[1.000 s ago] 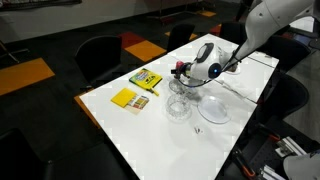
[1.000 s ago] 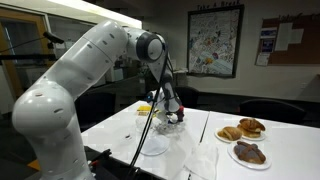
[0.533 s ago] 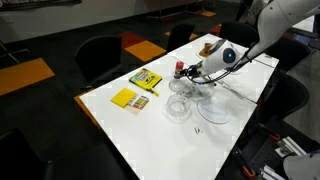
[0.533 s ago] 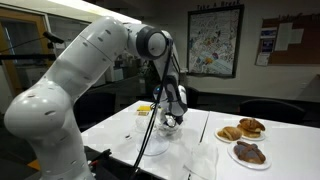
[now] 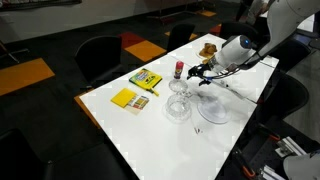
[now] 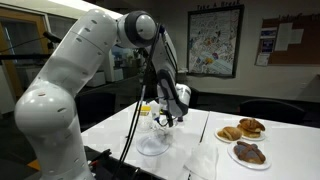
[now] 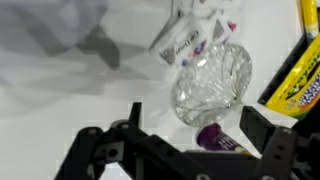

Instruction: Place the container with the red lid upright.

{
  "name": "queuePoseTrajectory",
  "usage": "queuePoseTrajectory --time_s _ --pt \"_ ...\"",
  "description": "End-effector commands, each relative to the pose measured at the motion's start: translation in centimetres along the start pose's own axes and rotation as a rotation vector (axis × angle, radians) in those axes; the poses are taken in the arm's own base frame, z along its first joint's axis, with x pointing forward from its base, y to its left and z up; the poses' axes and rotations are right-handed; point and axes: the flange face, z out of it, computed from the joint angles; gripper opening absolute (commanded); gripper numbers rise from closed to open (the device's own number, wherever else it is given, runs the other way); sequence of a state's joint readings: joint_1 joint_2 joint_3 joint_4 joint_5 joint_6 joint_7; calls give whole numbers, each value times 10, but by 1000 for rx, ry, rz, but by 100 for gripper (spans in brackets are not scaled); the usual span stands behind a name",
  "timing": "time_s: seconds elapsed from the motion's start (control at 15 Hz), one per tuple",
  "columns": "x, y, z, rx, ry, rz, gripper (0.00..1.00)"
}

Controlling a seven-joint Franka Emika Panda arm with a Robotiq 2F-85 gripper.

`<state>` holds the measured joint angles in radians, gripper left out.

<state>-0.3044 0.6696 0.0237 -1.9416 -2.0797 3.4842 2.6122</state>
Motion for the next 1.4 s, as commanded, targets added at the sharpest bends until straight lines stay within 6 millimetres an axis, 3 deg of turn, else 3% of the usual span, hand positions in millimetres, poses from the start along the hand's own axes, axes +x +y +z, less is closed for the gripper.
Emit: queuePoseTrajectory --time_s 0.0,0.27,0.4,0.53,0.6,1.13,1.33 --pt "-55 21 -8 -54 -88 107 100" --pt "-107 47 6 -105 -198 228 100" --pt "-120 53 8 -115 -227 313 100" --pt "-104 41 -1 -90 -174 379 100" --pt "-106 41 9 -98 -188 310 100" --pt "-103 39 8 -94 -177 347 100" --pt "-77 26 -3 -60 -98 483 100"
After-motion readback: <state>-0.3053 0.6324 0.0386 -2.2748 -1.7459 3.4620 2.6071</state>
